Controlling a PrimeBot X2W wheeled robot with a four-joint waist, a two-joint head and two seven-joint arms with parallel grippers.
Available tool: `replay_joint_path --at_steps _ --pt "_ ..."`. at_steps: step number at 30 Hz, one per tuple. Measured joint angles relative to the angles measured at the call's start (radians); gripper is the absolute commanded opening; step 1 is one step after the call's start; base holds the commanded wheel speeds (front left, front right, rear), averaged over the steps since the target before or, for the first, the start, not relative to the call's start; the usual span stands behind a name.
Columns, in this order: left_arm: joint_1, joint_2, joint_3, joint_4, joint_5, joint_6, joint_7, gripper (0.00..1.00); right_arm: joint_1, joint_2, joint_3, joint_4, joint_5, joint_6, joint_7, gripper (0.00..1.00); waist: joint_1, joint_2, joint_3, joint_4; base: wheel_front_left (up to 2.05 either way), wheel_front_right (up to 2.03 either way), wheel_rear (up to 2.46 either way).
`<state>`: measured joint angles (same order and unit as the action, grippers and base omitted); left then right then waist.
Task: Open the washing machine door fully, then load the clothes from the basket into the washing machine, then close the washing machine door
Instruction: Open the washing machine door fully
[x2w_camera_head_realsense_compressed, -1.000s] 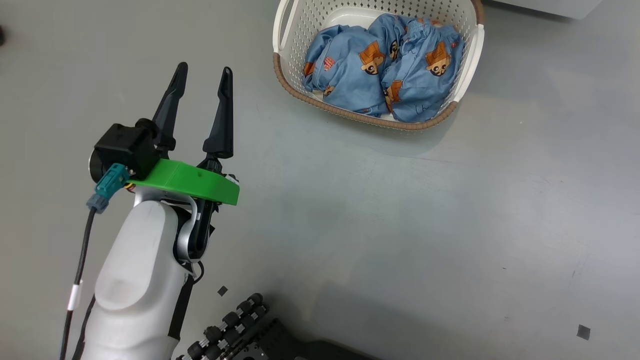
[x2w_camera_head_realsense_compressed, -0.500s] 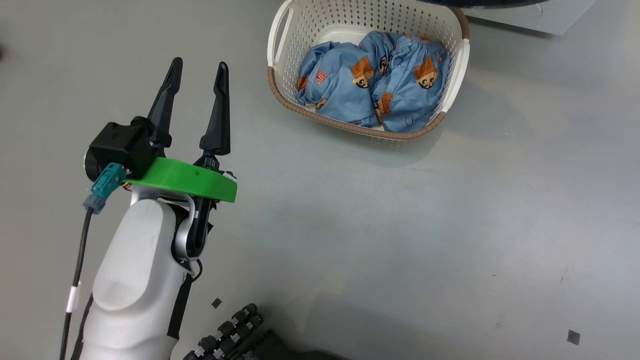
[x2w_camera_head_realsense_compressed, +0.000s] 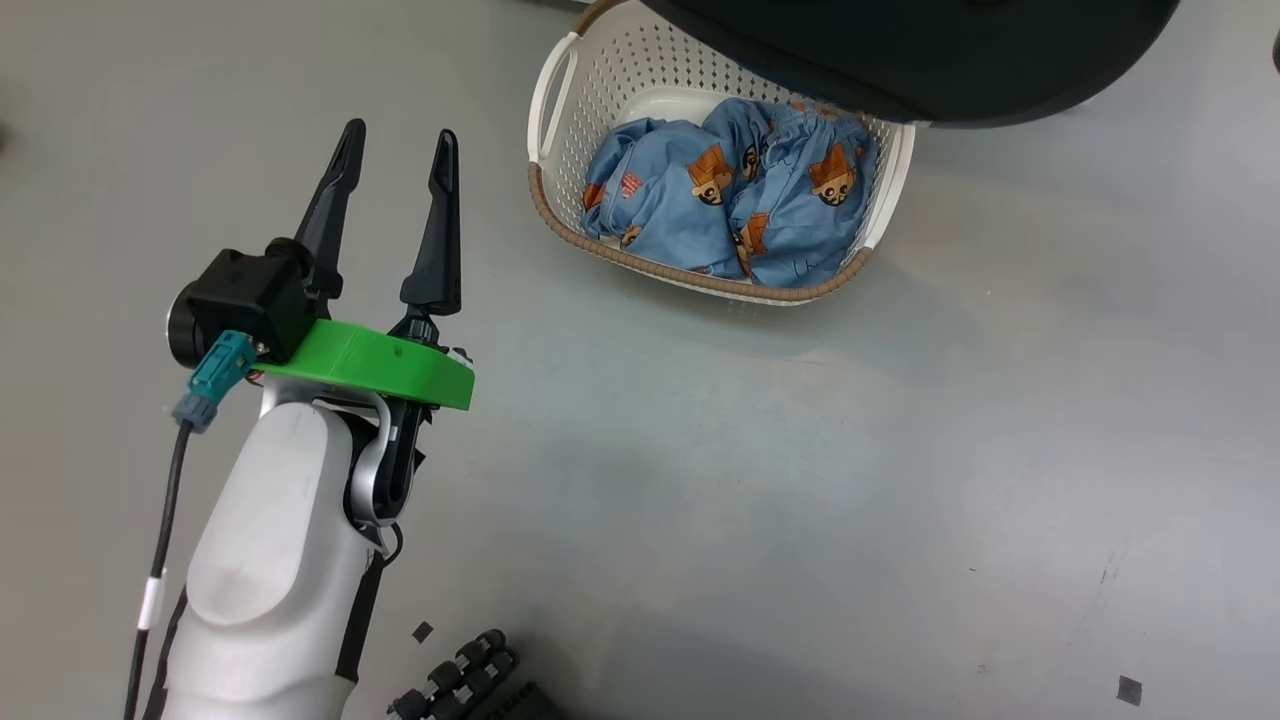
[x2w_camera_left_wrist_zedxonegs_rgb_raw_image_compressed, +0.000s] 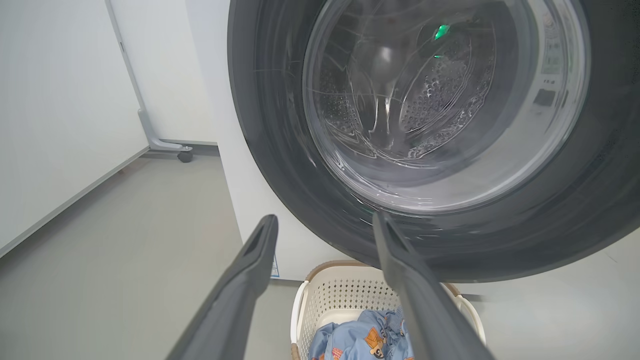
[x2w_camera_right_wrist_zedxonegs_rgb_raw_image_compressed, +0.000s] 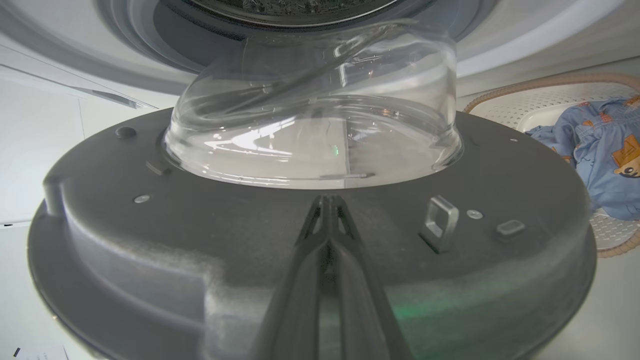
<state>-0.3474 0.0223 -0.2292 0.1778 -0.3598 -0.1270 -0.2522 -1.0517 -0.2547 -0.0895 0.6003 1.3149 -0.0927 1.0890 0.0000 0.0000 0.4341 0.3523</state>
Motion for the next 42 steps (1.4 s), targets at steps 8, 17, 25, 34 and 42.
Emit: replay_joint_path --at_steps 8,17,25,34,42 --pt "0.022 0.0 0.0 0.004 0.003 0.0 0.0 1.0 0.079 0.003 0.028 -0.049 0.03 -0.005 0.104 0.0 0.0 0.0 -0.035 0.001 0.0 0.0 0.0" --pt "0.047 0.0 -0.017 0.009 0.011 0.0 0.0 1.0 0.157 0.037 0.048 -0.119 0.059 -0.005 0.174 0.0 0.0 0.0 -0.08 0.01 0.0 0.0 0.0" --pt "0.068 0.001 -0.03 0.012 0.011 0.0 0.0 1.0 0.237 0.073 0.088 -0.183 0.068 -0.005 0.221 0.0 0.0 0.0 -0.114 0.027 0.0 0.0 0.0" --pt "0.082 0.001 -0.029 0.01 0.011 0.0 0.0 1.0 0.275 0.165 0.123 -0.253 0.095 -0.006 0.222 0.0 0.0 0.0 -0.13 0.034 0.0 0.0 0.0" --pt "0.082 0.001 -0.039 0.008 0.01 0.0 0.0 1.0 0.315 0.178 0.176 -0.279 0.101 -0.008 0.222 0.0 0.0 0.0 -0.127 0.038 0.0 0.0 0.0"
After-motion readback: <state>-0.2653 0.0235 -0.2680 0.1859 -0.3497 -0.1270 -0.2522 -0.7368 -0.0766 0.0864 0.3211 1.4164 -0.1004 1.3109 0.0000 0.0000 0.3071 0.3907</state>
